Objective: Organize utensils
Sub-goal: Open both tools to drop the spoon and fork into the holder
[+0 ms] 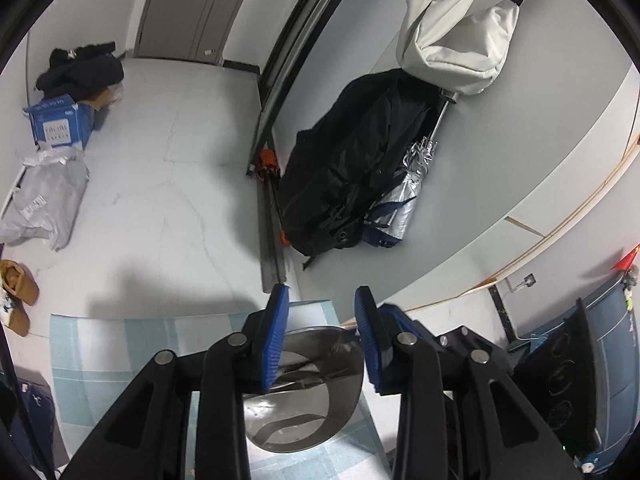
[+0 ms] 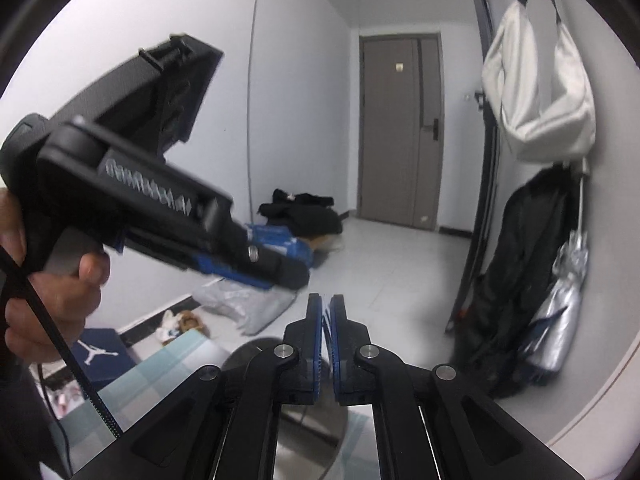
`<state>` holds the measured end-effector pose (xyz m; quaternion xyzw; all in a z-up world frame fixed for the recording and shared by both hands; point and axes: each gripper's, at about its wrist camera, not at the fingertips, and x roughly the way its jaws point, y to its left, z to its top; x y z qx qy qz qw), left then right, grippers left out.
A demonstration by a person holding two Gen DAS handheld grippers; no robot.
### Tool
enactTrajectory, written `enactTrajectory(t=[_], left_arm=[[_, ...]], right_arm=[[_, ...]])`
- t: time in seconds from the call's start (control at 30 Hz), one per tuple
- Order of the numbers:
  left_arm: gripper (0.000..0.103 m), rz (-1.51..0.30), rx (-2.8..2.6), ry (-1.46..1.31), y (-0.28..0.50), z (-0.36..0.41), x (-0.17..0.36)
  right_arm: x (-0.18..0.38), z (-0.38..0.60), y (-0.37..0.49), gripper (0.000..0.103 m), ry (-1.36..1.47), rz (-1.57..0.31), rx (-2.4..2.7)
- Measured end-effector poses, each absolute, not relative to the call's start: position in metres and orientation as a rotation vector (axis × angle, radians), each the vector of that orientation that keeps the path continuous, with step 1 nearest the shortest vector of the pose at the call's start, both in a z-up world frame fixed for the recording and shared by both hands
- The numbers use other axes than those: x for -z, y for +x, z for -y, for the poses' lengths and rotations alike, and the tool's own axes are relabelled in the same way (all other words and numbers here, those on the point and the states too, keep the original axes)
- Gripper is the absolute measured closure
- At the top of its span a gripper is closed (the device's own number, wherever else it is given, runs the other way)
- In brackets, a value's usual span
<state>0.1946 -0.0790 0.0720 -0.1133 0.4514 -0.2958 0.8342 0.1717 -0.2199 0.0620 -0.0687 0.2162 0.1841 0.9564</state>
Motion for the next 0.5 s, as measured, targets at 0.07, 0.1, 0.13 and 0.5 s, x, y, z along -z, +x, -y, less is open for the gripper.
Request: enactTrajectory(t=[0.07,0.1,0.13,0.5], left_arm=[[0.057,-0.938,0.599,-0.243,0.191,0.073,-0.074],[0.054,-0.932,0.580,-0.250,0.189,0.068,-0.076],[0.048,-0.924,0.563,-0.258,0.187,0.064,-0.077],[0.029,-0.812,0.332,-0.216,0.138,0.032,-0.086]], right_arm=[[-0.060,0.223,0.170,0.098,-0.115,-0.461,-0.377],[-0.061,0.225,0.170,0.093,-0.103,-0.469,-0.371],[-0.062,0.229,0.169,0.085,-0.083,-0.476,-0.362],[-0.090,0.252,0.126,0.059,0.023,-0.456,-0.303]])
